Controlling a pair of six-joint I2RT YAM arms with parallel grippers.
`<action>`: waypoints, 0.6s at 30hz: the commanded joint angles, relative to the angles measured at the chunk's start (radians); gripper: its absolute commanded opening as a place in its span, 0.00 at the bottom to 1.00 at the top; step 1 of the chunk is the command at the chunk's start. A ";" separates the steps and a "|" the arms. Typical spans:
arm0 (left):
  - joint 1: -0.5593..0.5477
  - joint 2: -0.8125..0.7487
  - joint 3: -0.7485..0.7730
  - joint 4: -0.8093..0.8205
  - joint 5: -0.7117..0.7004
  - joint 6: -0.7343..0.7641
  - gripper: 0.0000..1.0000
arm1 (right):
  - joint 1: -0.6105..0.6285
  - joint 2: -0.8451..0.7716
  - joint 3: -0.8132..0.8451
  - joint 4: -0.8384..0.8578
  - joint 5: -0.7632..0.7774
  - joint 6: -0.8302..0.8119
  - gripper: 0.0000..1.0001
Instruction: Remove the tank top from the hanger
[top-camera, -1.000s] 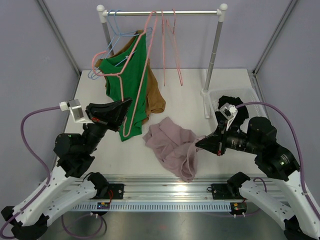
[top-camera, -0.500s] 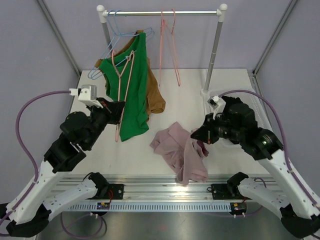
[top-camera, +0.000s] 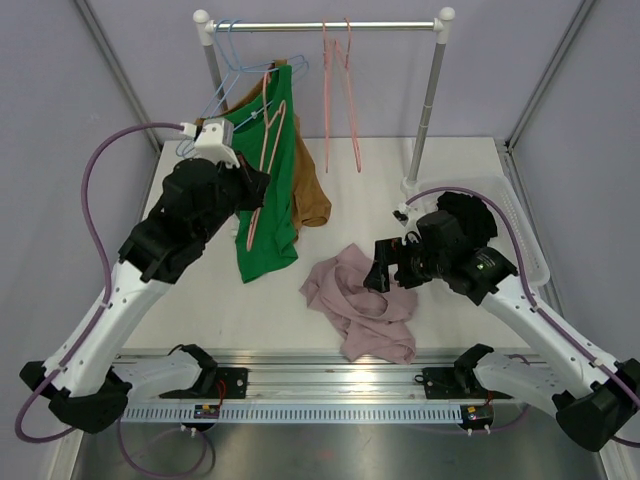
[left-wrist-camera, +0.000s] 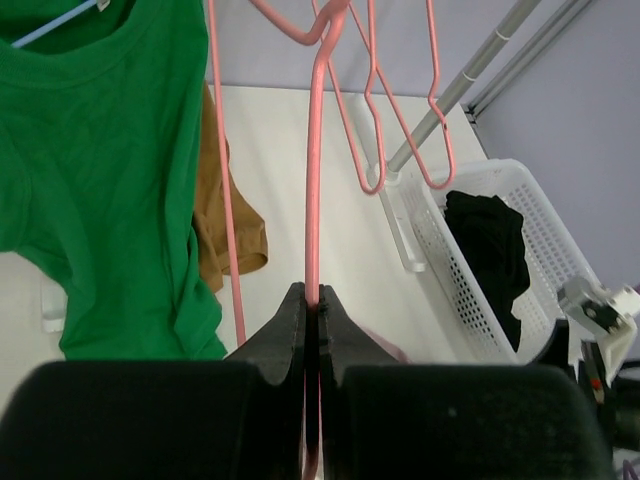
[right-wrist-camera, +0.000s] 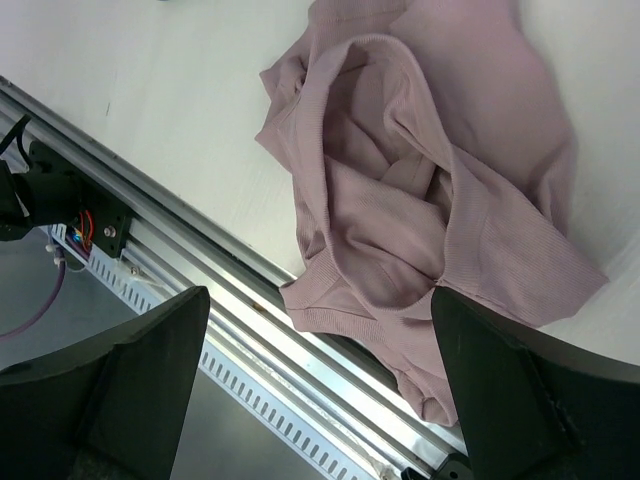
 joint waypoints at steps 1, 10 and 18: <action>0.035 0.091 0.142 0.060 0.115 0.002 0.00 | 0.009 -0.050 0.001 0.033 0.041 -0.011 1.00; 0.112 0.415 0.432 0.050 0.164 -0.001 0.00 | 0.009 -0.171 -0.018 0.009 0.040 0.004 1.00; 0.169 0.640 0.679 0.105 0.174 -0.004 0.00 | 0.009 -0.228 -0.001 -0.008 0.028 0.004 0.99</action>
